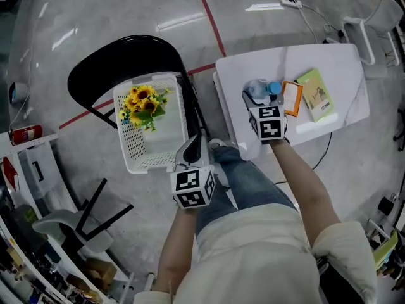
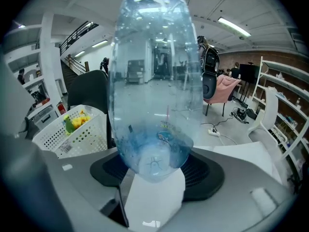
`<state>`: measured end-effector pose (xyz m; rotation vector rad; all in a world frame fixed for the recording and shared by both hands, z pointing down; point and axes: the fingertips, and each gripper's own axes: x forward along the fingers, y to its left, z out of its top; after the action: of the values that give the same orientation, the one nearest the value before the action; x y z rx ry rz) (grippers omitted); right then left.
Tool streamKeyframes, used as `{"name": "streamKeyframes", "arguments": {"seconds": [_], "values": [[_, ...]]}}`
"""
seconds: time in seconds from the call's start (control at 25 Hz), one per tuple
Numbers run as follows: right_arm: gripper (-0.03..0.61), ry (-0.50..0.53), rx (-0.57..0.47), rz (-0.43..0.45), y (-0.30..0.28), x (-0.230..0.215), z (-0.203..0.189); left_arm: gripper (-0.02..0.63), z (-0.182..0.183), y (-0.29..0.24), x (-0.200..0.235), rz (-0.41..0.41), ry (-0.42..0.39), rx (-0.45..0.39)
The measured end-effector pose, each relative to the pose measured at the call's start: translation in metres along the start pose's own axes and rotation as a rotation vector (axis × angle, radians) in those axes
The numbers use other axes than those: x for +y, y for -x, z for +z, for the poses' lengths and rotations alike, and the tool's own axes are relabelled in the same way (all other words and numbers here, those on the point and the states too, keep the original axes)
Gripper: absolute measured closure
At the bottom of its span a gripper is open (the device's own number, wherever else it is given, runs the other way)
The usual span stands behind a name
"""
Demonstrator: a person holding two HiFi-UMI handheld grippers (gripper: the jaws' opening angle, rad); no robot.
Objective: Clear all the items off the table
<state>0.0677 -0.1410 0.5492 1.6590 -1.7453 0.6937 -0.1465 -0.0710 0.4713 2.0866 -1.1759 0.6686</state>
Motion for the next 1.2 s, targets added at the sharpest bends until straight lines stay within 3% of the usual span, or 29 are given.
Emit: {"name": "streamKeyframes", "arguments": {"seconds": [0.64,1.2], "values": [[0.253,0.157,-0.05,0.201,0.077,0.113,0.055,0.604,-0.002,0.083,0.054,0.135,0.109,-0.083],[0.253,0.301,-0.07,0.401,0.082,0.248,0.089,0.603,-0.016,0.144,0.131,0.27,0.209,-0.136]]}}
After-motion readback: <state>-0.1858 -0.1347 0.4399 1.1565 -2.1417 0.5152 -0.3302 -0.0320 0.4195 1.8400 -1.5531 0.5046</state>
